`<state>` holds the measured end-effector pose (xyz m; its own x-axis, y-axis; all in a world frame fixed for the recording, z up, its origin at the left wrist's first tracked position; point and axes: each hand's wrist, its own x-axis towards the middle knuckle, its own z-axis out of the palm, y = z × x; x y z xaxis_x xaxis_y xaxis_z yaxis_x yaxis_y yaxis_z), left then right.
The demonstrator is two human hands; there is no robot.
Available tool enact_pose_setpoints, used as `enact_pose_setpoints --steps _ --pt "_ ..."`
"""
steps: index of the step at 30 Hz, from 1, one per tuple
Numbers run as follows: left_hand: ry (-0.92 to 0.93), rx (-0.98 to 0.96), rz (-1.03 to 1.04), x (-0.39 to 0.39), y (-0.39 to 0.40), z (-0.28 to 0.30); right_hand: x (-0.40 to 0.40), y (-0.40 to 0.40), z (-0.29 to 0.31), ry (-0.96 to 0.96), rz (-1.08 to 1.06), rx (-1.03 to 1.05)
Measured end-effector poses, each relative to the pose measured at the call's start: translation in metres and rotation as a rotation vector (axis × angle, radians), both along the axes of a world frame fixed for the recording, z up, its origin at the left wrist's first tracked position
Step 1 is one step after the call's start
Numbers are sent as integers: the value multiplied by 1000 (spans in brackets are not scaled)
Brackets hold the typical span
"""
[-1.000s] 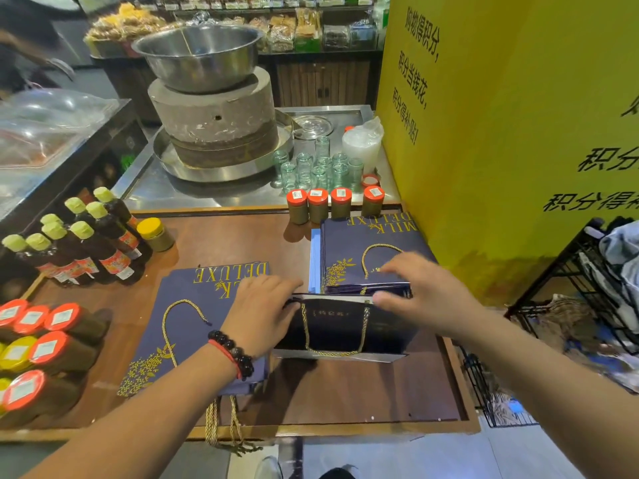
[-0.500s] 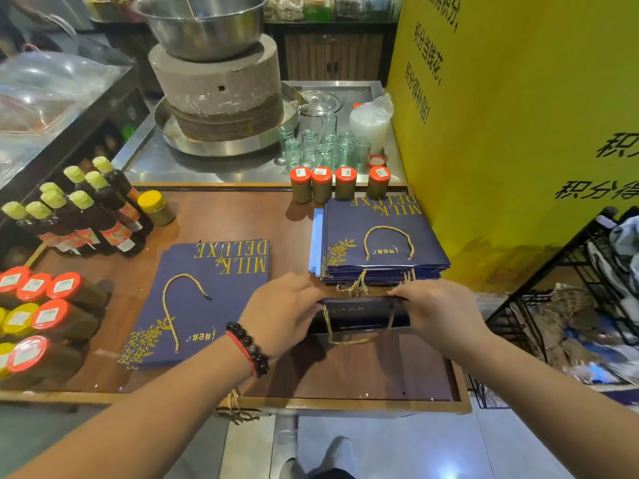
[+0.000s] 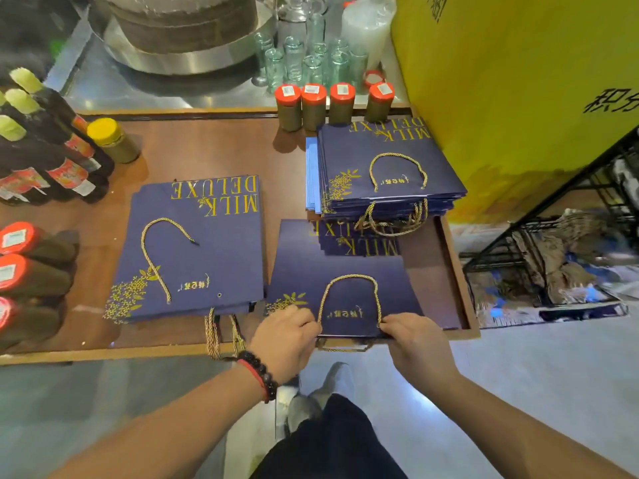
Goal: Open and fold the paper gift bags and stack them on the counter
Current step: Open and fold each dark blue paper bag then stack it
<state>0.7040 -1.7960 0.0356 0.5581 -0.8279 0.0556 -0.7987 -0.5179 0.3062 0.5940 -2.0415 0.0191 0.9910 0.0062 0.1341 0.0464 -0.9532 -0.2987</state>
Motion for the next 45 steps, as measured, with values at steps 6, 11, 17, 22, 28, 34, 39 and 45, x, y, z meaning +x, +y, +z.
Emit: enact_pose_setpoints --steps 6,11,17,22,28,34,39,45 --pt "11 168 48 -18 1 -79 -11 23 -68 111 -140 35" --pt "11 245 103 -26 -3 -96 -18 45 -93 176 -203 -88" --pt "192 391 146 -56 -7 -97 -20 93 -89 322 -143 -151" --pt "258 466 173 -59 -6 -98 -15 119 -98 450 -116 -133" --pt "230 521 161 -58 17 -110 -30 97 -104 492 -48 -228" --pt "221 493 173 -55 42 -112 -44 72 -100 535 -46 -279" --pt "238 476 220 -49 59 -116 -56 52 -98 606 -141 -287" --pt "410 407 440 -36 45 -104 -50 33 -86 688 -293 -173"
